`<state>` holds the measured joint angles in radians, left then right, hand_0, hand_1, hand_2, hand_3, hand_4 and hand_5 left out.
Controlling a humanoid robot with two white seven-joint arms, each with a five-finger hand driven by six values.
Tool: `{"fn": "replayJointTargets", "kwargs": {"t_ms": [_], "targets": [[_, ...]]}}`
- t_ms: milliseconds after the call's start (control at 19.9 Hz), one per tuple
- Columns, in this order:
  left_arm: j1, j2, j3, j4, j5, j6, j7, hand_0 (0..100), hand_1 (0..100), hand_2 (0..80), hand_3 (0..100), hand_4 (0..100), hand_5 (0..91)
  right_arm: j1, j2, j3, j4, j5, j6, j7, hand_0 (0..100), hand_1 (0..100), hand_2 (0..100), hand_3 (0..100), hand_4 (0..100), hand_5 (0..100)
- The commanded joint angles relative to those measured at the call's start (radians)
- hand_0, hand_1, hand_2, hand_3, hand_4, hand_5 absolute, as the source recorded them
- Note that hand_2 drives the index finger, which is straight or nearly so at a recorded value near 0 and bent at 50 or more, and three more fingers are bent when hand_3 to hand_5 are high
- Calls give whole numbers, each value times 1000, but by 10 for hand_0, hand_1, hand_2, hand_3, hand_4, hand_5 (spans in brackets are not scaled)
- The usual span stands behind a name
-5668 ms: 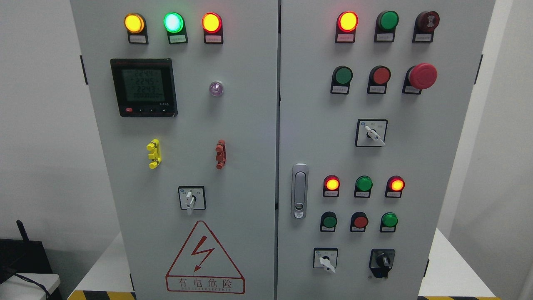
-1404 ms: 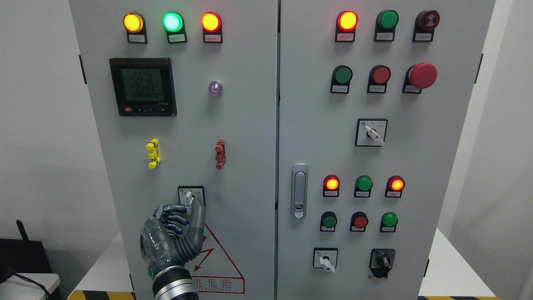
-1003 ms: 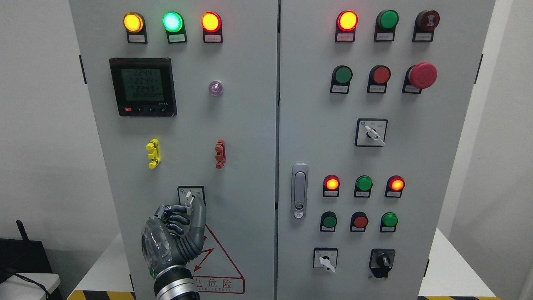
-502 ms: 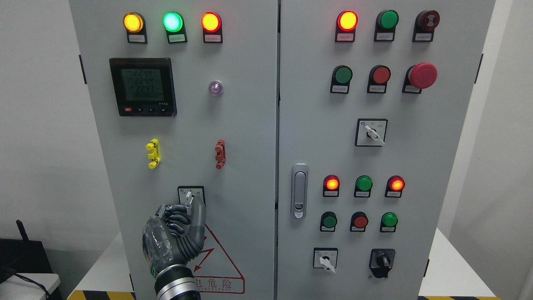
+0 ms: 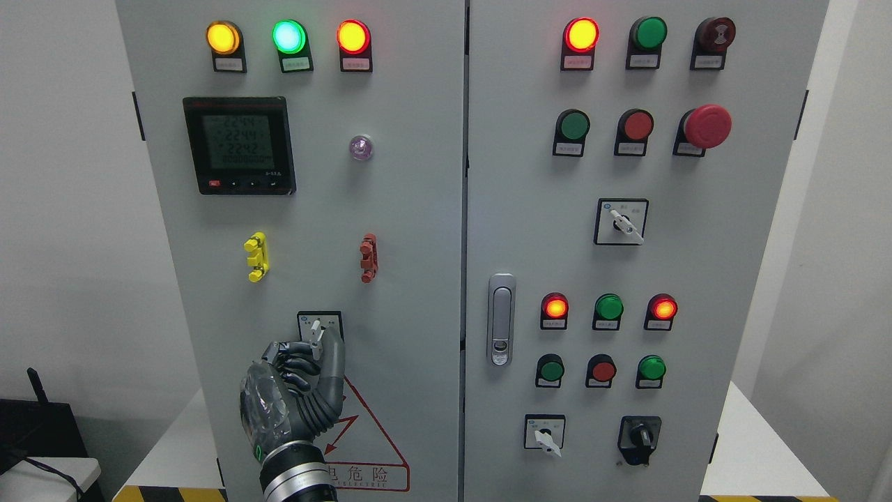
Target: Turn on light switch 1
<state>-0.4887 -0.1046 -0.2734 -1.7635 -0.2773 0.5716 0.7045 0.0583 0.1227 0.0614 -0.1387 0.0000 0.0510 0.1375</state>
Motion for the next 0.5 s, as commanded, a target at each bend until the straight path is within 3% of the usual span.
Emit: {"fn": "replayJointTargets", "kwargs": {"t_ms": [0,451], "targets": [[-4,-1,0,2,1,1,-2,268,349,560,784,855,757,0,0,0,-1,-17,0,1,120,389,0,0,0,0],[-5,0,-1,7,1,1,-3,313,333,578,787,855,761,0,0,0,1,-17,0,1,120,389,0,0,0,0]]}}
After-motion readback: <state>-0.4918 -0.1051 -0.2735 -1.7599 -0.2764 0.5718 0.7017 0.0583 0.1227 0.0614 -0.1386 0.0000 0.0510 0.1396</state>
